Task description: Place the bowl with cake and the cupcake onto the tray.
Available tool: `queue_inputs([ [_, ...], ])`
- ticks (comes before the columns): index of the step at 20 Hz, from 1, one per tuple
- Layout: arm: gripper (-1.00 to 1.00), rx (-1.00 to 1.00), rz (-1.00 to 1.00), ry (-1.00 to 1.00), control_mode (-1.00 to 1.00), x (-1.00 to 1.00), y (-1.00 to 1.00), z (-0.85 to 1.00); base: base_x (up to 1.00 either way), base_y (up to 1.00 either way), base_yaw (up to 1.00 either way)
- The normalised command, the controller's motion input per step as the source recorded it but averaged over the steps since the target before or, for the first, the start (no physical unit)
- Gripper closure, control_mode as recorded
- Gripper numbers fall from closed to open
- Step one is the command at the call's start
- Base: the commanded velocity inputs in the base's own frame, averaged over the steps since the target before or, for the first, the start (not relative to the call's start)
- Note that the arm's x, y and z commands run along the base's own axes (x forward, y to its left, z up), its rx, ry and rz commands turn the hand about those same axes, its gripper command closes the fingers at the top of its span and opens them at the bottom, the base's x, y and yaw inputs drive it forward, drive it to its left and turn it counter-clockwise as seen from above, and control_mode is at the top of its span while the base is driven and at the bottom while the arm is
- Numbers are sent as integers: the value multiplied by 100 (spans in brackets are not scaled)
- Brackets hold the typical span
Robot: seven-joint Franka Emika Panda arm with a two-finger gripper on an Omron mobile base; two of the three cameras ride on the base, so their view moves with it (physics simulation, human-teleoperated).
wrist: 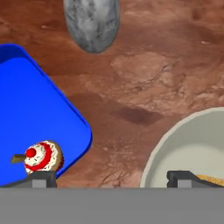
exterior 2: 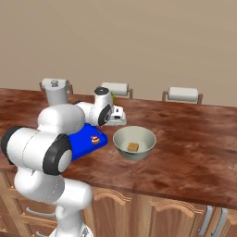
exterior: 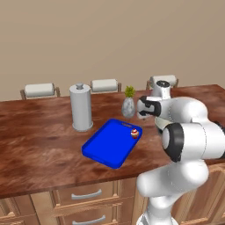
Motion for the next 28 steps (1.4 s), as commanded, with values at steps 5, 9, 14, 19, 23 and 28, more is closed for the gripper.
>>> queue_inputs([
  [5,-100,0,0,4,-100,-10,-17,-38,0,0,0],
  [9,-100,0,0,1,-100,-17,-18,-31,0,0,0],
  [14,-100,0,0,1,-100,-1,-19,-29,0,0,0],
  [19,-100,-2,3,0,-100,2,-19,-30,0,0,0],
  [23,-100,-1,3,0,-100,5,-22,-28,0,0,0],
  [28,100,-1,2,0,-100,12,-8,-8,0,0,0],
])
